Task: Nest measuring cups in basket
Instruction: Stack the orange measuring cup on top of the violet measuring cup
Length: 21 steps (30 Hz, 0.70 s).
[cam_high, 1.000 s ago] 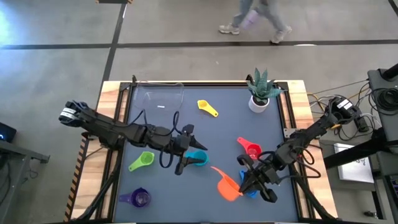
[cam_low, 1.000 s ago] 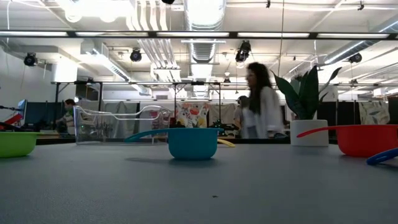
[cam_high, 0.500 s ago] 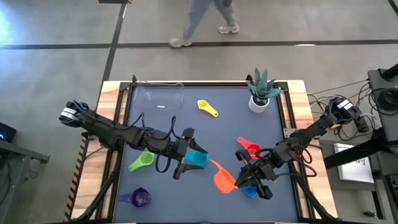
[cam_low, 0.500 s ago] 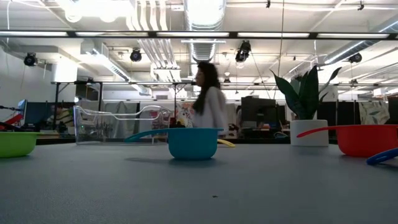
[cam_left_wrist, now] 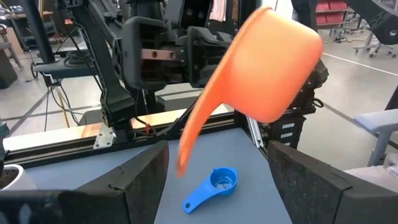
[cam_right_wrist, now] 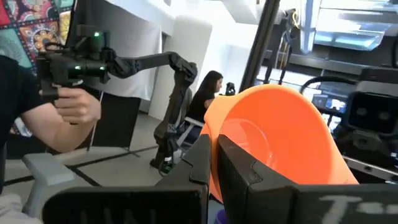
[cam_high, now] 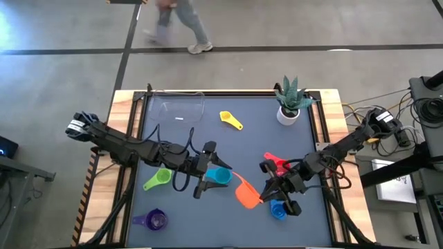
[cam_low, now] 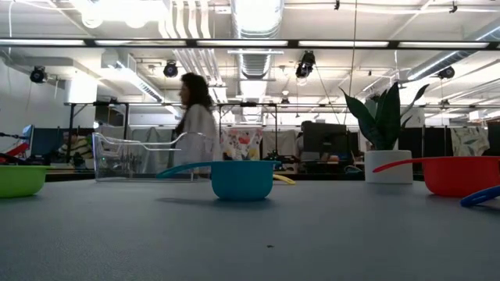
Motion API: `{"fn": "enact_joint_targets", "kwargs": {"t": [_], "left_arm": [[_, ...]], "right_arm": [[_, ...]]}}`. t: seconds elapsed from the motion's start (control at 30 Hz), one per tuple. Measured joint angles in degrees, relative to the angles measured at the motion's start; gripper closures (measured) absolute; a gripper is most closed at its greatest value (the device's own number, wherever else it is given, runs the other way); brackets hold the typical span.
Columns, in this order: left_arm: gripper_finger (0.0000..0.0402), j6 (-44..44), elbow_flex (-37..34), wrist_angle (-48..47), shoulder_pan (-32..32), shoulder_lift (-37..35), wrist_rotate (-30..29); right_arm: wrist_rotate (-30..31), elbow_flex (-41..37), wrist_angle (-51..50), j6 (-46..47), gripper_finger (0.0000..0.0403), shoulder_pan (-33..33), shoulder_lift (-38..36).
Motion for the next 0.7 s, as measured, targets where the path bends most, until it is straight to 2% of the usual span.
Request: {"fn": "enact_joint_targets", "kwargs": {"t": [0.1, 0.2, 0.4, 0.7], "left_arm": [[0.0145, 0.43, 0.0, 0.0, 0.09, 0.02, -0.26], [0.0145, 0.8, 0.0, 0.0, 0.15, 0.02, -0.25], [0.0145, 0.92, 0.0, 0.01, 0.56, 0.04, -0.23], [0.0172, 0.9, 0.0, -0.04, 0.74, 0.04, -1.39]], "right_arm": [[-0.72, 0.02, 0.84, 1.51, 0.0394, -1.66, 0.0], [-4.06, 0.02, 2.27, 3.3, 0.0394, -2.95, 0.07], [-4.82, 0.1, 4.41, 3.73, 0.0394, -3.34, 1.43], [-7.68, 7.14, 2.75, 5.52, 0.0394, -4.03, 9.41]]}}
